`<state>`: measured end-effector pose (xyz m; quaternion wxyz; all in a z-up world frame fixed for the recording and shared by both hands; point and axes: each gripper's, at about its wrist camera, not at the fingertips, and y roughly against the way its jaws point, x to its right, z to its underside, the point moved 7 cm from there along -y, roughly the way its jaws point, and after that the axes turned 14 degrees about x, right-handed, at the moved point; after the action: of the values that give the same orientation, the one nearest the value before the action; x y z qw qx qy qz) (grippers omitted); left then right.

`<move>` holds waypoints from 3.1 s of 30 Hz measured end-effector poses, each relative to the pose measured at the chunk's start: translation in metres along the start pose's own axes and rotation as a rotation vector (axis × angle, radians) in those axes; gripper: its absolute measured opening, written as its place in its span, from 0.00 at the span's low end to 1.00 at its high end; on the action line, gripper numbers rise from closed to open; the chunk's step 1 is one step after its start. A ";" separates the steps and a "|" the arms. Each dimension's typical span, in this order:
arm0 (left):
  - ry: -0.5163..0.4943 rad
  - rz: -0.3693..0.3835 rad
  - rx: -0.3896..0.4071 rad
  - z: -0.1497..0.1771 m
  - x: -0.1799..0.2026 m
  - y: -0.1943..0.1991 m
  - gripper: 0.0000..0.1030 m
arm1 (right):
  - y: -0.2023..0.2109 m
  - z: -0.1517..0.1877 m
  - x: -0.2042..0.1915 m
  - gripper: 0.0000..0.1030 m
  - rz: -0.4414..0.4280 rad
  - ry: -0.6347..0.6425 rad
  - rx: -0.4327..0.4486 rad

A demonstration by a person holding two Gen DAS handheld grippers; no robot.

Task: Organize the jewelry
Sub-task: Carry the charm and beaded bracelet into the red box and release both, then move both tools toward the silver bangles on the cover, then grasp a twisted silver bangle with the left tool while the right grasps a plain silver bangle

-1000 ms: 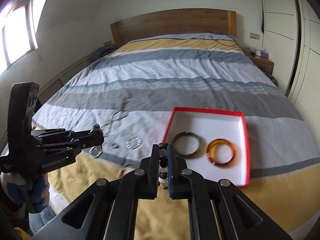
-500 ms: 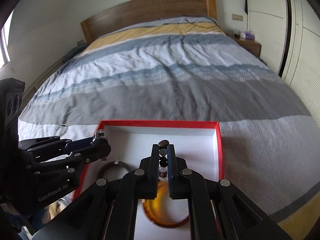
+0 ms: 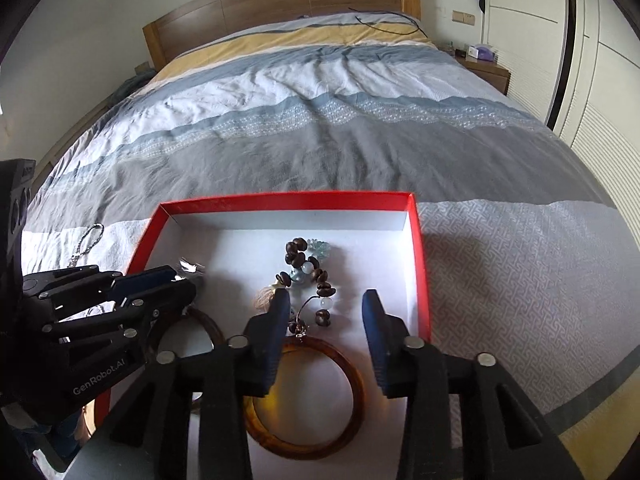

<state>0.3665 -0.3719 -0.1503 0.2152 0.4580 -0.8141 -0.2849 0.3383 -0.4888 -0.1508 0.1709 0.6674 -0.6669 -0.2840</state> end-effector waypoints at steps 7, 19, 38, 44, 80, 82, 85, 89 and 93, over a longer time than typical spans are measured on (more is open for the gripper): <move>-0.017 0.015 0.069 -0.011 0.011 0.051 0.28 | 0.046 -0.009 -0.002 0.41 0.023 -0.001 0.041; -0.045 -0.096 0.143 0.015 -0.007 0.191 0.42 | 0.161 -0.008 -0.061 0.43 -0.018 0.022 0.120; 0.009 -0.229 0.195 0.097 -0.081 0.360 0.42 | 0.271 0.035 -0.175 0.43 -0.116 0.055 0.155; 0.032 -0.268 0.201 0.116 -0.105 0.382 0.44 | 0.283 0.048 -0.201 0.43 -0.131 0.076 0.145; 0.212 -0.255 -0.006 0.149 -0.219 0.207 0.46 | 0.087 0.124 -0.192 0.31 -0.158 -0.110 -0.171; 0.211 -0.241 -0.015 0.144 -0.219 0.191 0.46 | 0.070 0.125 -0.190 0.31 -0.149 -0.114 -0.187; 0.197 -0.225 -0.037 0.140 -0.218 0.169 0.46 | 0.053 0.129 -0.189 0.30 -0.145 -0.114 -0.203; 0.169 -0.233 -0.068 0.143 -0.216 0.147 0.45 | 0.040 0.128 -0.191 0.29 -0.148 -0.100 -0.199; 0.153 -0.248 -0.066 0.145 -0.215 0.138 0.44 | 0.032 0.130 -0.191 0.25 -0.150 -0.090 -0.194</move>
<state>0.2968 -0.0893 -0.1862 0.2548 0.5682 -0.7225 -0.3003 0.2436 -0.2823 -0.2035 0.1828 0.6823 -0.5913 -0.3891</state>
